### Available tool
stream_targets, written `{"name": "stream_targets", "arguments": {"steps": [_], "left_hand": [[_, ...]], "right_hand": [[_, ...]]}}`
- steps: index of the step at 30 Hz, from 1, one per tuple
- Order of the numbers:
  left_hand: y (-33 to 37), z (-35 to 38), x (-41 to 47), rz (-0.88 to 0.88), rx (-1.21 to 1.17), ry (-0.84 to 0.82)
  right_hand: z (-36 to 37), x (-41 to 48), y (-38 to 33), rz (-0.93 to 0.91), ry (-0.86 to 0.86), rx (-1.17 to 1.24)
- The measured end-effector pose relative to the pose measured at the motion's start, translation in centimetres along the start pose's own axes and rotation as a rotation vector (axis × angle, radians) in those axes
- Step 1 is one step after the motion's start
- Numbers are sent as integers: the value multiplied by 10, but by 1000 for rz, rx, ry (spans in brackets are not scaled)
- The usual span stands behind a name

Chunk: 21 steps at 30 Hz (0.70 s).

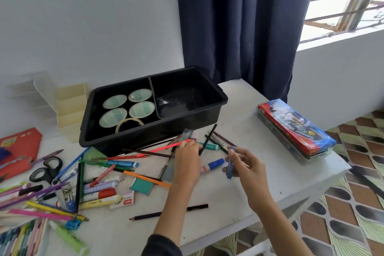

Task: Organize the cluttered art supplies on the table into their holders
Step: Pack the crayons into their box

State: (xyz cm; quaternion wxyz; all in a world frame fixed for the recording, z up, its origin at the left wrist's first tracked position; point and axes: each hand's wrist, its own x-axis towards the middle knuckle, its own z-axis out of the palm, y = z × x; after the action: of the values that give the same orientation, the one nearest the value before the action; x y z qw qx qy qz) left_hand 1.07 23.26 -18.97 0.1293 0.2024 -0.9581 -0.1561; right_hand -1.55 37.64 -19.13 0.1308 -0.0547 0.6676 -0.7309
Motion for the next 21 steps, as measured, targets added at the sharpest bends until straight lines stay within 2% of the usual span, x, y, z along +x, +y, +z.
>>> {"name": "stream_targets", "arguments": {"steps": [2,5,9,12,15,17,21], "left_hand": [[0,3,5,39,164,-34],[-2,8,7,76,282,-30],[-9,12,10,115,241,28],[-15,15,11,95,-52,187],[-14,9,8,-16,-528,306],[-12,0,4,-96,-768,337],[-20,-14,-10,-284,-1108,299]], "right_hand": [[-5,1,2,27,2,-7],[-7,4,6,51,24,-24],[-5,5,8,54,27,-15],[1,3,8,97,-23,66],[11,1,8,73,-64,48],[19,-2,13,52,-82,56],[33,-13,21,33,-60,115]]}}
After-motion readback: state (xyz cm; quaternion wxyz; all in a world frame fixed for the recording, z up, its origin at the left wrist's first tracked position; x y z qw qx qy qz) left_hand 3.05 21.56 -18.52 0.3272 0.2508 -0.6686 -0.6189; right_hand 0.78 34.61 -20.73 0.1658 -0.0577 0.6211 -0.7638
